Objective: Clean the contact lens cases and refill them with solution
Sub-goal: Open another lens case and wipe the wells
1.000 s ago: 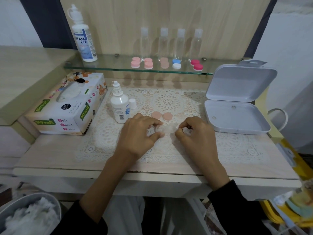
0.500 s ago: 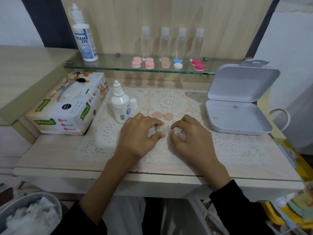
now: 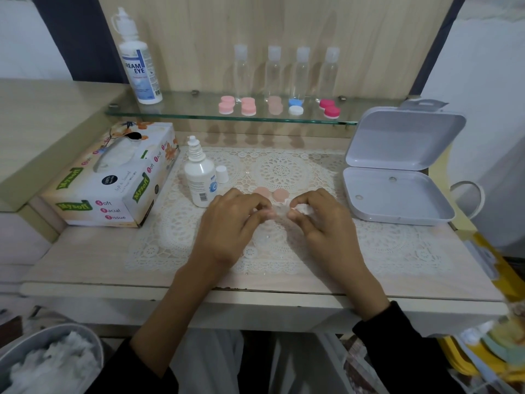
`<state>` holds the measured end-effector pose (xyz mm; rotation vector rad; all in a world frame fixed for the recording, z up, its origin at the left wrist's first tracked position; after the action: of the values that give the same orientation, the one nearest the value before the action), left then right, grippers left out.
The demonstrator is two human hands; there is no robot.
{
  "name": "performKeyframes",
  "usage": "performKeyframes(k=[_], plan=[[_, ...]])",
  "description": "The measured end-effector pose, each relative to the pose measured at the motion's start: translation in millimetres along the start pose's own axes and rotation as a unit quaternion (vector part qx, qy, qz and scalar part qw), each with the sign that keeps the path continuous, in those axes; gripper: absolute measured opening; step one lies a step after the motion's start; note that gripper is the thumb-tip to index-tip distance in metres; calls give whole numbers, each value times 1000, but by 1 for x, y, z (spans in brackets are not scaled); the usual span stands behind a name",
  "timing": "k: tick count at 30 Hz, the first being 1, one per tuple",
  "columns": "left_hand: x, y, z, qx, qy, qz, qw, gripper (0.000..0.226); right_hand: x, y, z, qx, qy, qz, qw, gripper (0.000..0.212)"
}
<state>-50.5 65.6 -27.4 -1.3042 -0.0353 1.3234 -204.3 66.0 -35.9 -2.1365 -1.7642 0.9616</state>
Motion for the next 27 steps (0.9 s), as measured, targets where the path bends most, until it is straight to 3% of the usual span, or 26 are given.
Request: performKeyframes(k=[6,9,13,19,24,27], plan=[[4,7,-14,101,-60,0,993,19,4,-24,-8,-119,-31,52,991,16],[3,7,-17,140,-76,10,987,18,3,-16,-9,-136,-27,8,990,20],[4,9,-18,158,-82,6,984,25,1,-8,-10,-104,-51,-11,993,8],[4,12,-20,152,-76,-3,985,31,3,10,5,-174,30,-83,981,11],[3,10,-12,172,-72,-3,982,23,1,0,14,-220,56,-40,973,11],[3,10,-8,150,-69,-10,986,33,2,-6,9,-235,52,-34,970,12]])
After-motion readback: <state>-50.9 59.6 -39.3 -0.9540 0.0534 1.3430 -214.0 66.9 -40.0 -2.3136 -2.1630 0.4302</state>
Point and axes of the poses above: each hand's wrist, its own x-axis away from the middle knuckle, its own y-axis out of the palm, z = x × y, the point moved 10 cm from there along -x, towards the middle knuckle, and after that the axes turned 13 degrees about y, right-handed, at the moved point
